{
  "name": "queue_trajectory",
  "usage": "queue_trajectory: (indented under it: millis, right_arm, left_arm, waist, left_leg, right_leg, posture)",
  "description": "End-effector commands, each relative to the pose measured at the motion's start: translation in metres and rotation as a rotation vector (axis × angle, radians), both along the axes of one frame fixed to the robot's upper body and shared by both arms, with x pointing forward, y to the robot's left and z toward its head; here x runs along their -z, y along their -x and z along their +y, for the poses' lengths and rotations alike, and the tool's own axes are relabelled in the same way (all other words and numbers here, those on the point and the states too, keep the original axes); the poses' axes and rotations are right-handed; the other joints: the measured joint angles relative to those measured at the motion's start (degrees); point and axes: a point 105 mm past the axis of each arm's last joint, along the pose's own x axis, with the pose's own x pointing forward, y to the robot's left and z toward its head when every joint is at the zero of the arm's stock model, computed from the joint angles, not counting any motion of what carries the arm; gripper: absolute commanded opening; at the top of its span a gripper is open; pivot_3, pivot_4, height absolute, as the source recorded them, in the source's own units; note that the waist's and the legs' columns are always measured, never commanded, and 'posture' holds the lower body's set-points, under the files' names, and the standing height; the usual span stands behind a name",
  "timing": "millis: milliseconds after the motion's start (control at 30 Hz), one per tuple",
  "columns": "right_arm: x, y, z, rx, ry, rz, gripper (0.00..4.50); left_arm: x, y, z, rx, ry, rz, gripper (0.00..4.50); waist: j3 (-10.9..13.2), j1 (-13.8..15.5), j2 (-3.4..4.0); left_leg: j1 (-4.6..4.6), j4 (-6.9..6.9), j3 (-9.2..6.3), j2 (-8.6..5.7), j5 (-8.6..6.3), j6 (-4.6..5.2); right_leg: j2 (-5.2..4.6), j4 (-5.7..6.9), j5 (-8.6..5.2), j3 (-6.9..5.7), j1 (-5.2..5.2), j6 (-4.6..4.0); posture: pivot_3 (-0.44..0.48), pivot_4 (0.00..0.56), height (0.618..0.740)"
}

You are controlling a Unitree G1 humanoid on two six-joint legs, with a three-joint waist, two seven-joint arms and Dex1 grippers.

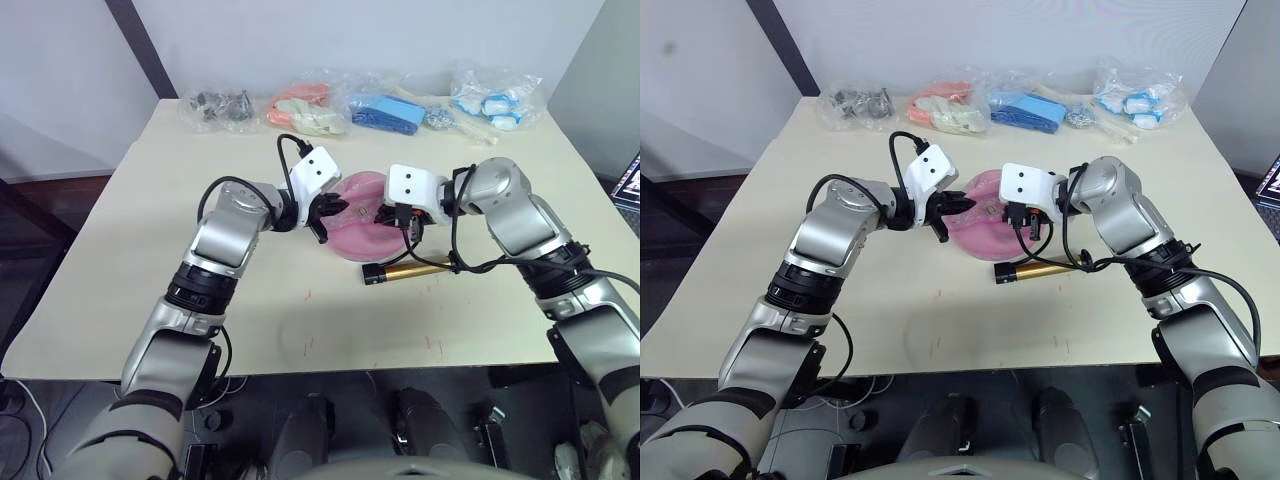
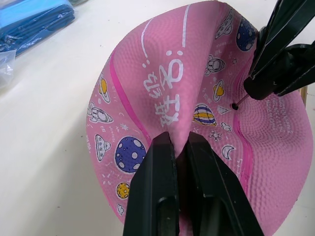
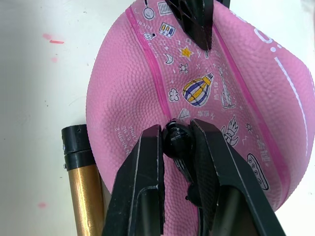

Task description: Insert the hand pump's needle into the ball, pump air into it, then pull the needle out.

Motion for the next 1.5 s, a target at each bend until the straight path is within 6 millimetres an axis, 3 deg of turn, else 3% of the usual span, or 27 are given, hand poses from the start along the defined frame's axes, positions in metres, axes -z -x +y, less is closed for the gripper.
queue_trajectory:
  millis: [33, 333, 1500]
  right_arm:
    - [-0.02, 0.0, 0.009, -0.024, 0.032, -0.126, 0.33]
    - [-0.007, -0.003, 0.017, 0.002, 0.107, -0.077, 0.33]
    - [0.054, -0.021, 0.012, 0.133, 0.222, 0.081, 0.33]
  left_arm:
    - [0.019, 0.001, 0.003, -0.014, -0.035, 0.058, 0.0]
    - [0.02, 0.001, 0.001, -0.013, -0.028, 0.063, 0.0]
    - [0.026, 0.002, 0.003, -0.031, -0.019, 0.085, 0.0]
  waist:
    - [0.0, -0.01, 0.0]
    - [0.0, -0.2, 0.0]
    - [-0.18, -1.25, 0.05]
  left_leg:
    - [0.0, 0.0, 0.0, 0.0, 0.0, 0.0]
    - [0.08, 0.03, 0.0, 0.0, 0.0, 0.0]
    - [1.02, -0.03, 0.02, 0.16, 0.0, 0.0]
  right_leg:
    - [0.0, 0.0, 0.0, 0.0, 0.0, 0.0]
    - [0.02, 0.11, 0.0, 0.02, 0.0, 0.0]
    - [0.23, 0.19, -0.16, 0.32, 0.69, 0.22]
  posture:
    - [0.0, 0.15, 0.74]
    - [0.0, 0.15, 0.74]
    - [0.0, 0.15, 0.74]
